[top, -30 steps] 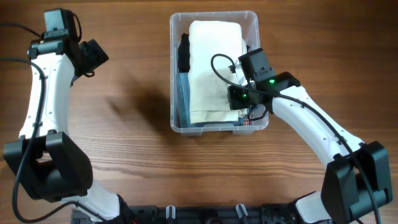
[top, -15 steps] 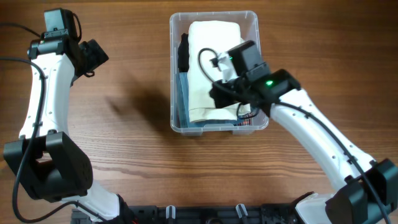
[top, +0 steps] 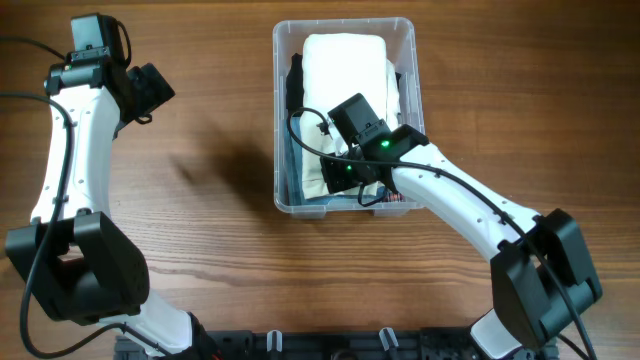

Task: Pack container

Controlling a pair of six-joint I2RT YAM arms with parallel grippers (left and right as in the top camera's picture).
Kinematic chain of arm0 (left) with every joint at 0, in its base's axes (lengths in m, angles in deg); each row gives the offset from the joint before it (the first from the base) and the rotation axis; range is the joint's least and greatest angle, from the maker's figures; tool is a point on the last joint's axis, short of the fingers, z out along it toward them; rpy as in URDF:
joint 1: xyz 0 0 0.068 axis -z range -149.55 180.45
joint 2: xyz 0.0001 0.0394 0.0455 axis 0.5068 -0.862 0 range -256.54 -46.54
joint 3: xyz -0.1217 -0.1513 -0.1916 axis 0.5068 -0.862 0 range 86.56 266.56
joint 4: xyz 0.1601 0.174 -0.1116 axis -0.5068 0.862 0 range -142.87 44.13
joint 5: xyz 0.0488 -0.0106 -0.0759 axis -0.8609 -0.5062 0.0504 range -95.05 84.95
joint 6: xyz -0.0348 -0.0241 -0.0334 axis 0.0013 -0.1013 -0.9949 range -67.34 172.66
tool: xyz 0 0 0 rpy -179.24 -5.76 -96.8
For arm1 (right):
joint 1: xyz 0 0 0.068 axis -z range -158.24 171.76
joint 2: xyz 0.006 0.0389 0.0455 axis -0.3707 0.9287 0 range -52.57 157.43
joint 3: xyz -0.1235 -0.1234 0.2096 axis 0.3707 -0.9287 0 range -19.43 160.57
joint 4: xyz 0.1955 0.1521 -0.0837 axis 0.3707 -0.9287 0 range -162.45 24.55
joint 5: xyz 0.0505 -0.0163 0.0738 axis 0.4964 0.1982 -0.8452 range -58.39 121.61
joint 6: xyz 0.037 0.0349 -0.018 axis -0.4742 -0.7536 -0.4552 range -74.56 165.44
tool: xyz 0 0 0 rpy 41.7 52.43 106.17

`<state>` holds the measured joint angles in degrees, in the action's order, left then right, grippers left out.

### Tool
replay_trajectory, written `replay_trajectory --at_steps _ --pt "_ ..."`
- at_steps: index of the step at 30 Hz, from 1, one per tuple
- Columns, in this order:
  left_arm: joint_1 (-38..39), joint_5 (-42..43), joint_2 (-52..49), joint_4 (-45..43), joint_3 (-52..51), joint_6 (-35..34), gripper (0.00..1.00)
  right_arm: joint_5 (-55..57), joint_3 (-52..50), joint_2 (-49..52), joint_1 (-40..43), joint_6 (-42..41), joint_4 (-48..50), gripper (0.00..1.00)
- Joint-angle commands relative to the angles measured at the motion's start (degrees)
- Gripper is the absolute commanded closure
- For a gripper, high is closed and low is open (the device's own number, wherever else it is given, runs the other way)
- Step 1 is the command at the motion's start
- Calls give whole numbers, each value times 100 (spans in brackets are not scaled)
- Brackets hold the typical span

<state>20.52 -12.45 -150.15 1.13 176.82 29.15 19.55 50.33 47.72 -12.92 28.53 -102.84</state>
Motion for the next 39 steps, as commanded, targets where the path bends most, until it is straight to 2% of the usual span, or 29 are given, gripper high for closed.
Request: replay_trajectory --at_steps 1,6,11,14,16,19,24,28,33,34,36,37,39 --pt "-46 28 -24 -15 -37 -96 0 -175 350 -162 15 42 -94 94" --pt "-46 28 -24 -15 -37 -96 0 -155 1145 -1217 94 46 -780 94" --pt "-46 28 -24 -15 -37 -96 0 -160 1561 -3014 127 20 -1287 94" --pt "-46 28 -24 -13 -37 -96 0 -238 1578 -4332 127 24 -1543 89" --pt "-46 28 -24 -15 -37 -96 0 -177 1576 -5414 127 37 -1860 80" --pt "-46 28 -24 -15 -37 -96 0 -63 1576 -6509 127 22 -2218 67" --pt "-46 28 -24 -15 -35 -96 0 -70 1578 -8030 127 -256 -2647 66" --pt "-46 28 -24 -15 -37 -96 0 -46 1582 -8974 127 -278 -2758 63" --pt "-46 28 -24 -15 -37 -96 0 -48 1591 -9412 127 -280 -3040 59" --pt "-46 28 -24 -13 -35 -96 0 -46 1593 -9425 127 -275 -3115 55" --pt "-46 28 -24 -15 -37 -96 0 -42 1600 -9425 127 -275 -3239 36" --pt "-46 28 -24 -15 -35 -96 0 2 1574 -9425 127 -278 -3265 0" --pt "-46 28 -24 -13 -35 -96 0 -2 1547 -9425 127 -278 -3300 0"
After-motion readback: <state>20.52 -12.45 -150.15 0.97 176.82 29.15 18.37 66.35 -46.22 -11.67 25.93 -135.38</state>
